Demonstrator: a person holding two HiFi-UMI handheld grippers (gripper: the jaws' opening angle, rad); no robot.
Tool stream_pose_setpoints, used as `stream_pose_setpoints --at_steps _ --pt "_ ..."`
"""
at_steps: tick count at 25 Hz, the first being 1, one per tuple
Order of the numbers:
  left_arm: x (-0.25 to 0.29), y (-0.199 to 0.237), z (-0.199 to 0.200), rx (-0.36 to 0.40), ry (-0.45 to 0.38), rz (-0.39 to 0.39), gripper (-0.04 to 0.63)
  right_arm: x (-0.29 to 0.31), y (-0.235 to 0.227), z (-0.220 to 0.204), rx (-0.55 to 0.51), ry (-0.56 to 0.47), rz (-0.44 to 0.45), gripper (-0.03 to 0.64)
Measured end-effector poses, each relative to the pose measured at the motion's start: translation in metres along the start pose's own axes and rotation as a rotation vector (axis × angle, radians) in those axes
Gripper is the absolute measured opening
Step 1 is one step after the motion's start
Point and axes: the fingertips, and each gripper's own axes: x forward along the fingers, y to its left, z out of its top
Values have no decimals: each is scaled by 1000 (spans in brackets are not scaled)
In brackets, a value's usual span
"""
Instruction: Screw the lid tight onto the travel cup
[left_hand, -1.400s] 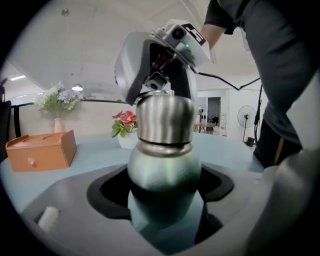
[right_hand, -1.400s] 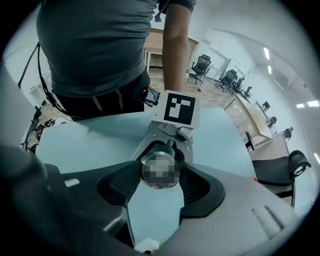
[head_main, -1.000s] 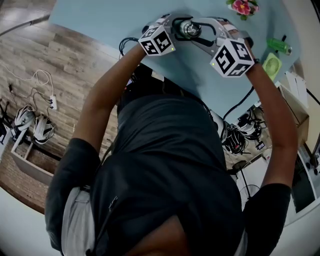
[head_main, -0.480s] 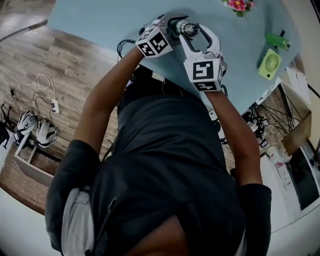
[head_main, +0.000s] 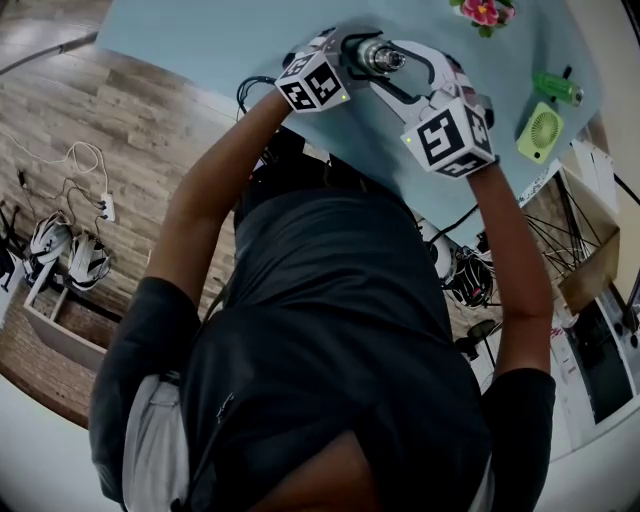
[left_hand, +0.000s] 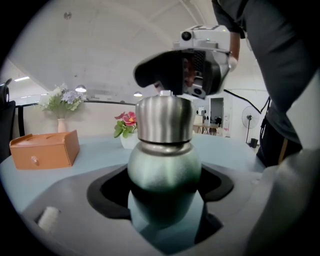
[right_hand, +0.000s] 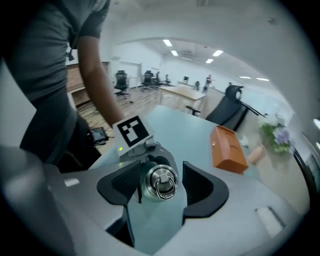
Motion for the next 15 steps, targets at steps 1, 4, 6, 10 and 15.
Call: stream_pose_setpoints --at_steps 1,4,6,10,15 --pt "0 0 0 0 0 0 431 -1 0 -1 -75 24 70 242" --pt "0 0 -1 -1 1 1 431 -1 2 -6 -254 105 280 244" --pt "-1 0 -1 -1 2 1 430 3 6 -13 -355 166 386 249" --pt "0 -1 -2 0 4 -1 431 14 8 -28 -494 231 439 249" --pt "-1 -1 -1 2 0 -2 431 18 6 -24 -390 164 374 233"
